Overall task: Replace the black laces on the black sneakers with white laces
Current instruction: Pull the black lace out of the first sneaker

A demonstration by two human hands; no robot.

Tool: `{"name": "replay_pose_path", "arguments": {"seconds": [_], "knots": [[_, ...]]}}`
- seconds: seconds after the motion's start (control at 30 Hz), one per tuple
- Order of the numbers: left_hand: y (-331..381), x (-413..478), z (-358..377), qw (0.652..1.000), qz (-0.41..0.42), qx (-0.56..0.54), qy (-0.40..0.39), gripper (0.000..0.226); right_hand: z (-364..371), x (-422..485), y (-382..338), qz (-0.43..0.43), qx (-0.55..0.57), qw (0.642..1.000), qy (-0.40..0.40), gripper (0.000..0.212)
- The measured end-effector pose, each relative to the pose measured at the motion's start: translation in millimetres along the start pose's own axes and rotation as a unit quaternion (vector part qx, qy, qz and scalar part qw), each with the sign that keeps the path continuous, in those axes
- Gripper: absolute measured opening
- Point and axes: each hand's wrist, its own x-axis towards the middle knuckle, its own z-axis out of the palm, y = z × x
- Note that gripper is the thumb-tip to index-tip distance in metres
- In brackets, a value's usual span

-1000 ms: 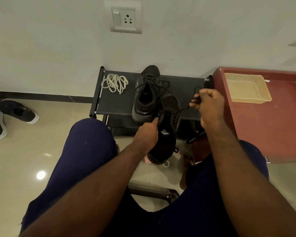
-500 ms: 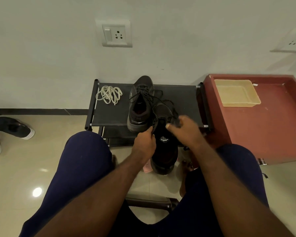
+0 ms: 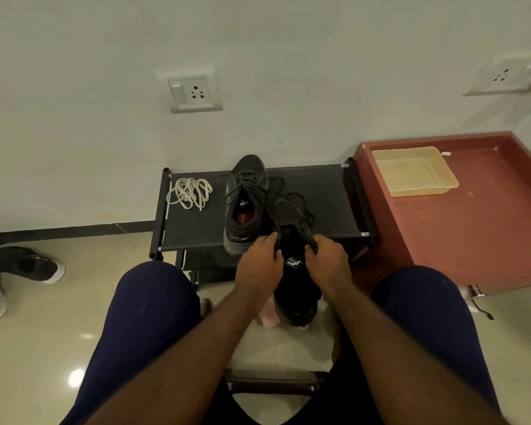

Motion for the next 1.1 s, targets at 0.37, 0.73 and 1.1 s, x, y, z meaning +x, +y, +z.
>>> {"name": "replay_pose_path", "arguments": {"seconds": [0.37, 0.73, 1.1], "knots": [[27.3, 86.0, 5.4, 0.952, 0.088, 0.266, -0.123, 0.036, -3.6, 6.0, 0.3, -0.021, -0.032, 0.999, -0.035, 0.011], [46.8, 95.6, -6.3, 0.959, 0.093, -0.008, -0.266, 0.042, -4.1, 6.9, 1.3, -0.009, -0.033, 0.999, -0.041, 0.025], [27.4, 105.1, -20.5, 0.955, 0.110, 0.193, -0.196, 0.033, -4.4, 3.7, -3.2, 0.002, -0.032, 0.999, -0.039, 0.018]]}}
